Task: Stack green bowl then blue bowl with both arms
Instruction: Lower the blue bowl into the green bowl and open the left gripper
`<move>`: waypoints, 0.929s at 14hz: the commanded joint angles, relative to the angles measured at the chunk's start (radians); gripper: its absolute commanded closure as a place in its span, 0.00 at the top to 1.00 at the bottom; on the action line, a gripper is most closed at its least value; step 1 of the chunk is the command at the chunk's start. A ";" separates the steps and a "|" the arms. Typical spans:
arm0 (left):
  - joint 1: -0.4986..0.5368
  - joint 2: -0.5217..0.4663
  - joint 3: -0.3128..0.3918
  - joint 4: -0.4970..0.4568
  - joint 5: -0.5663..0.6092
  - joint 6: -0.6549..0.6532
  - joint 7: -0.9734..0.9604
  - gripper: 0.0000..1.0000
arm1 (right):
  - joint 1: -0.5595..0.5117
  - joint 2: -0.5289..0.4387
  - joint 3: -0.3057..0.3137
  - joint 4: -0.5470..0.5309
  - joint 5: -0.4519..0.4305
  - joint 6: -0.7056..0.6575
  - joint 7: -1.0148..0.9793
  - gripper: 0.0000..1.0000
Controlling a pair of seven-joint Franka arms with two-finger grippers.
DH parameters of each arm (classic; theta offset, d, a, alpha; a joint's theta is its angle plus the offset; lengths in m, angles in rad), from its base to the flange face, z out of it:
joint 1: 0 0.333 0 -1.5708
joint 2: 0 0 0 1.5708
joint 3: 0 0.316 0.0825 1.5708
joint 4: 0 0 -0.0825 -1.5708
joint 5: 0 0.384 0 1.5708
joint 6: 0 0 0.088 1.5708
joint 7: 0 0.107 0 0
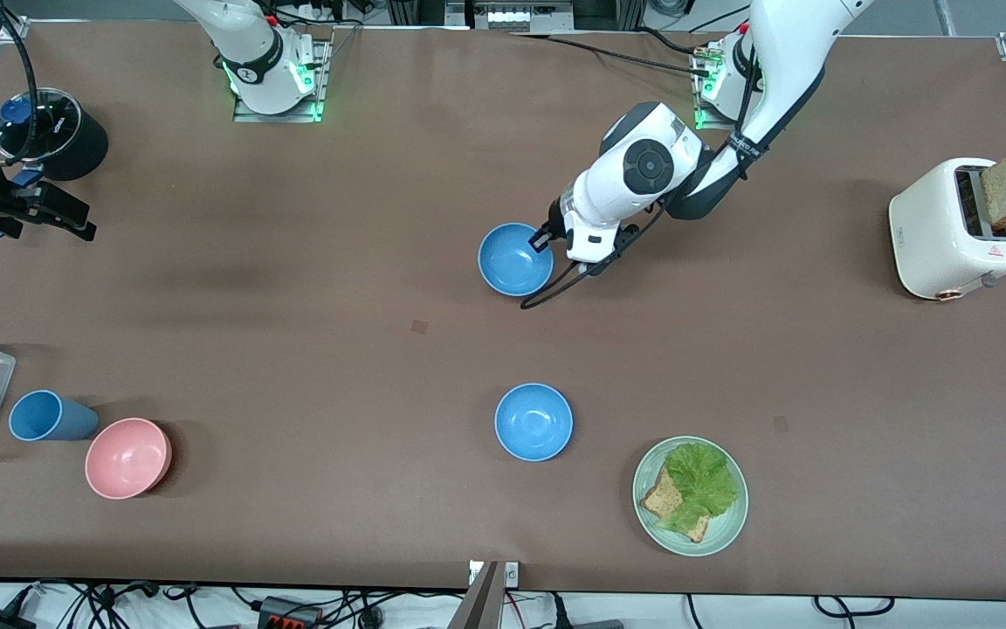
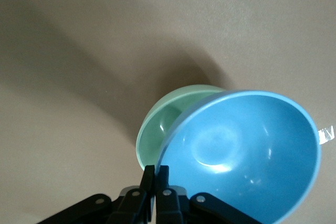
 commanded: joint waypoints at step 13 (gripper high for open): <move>0.119 -0.100 -0.034 0.118 -0.010 -0.252 0.006 0.24 | 0.001 -0.004 0.003 -0.003 -0.007 0.006 -0.010 1.00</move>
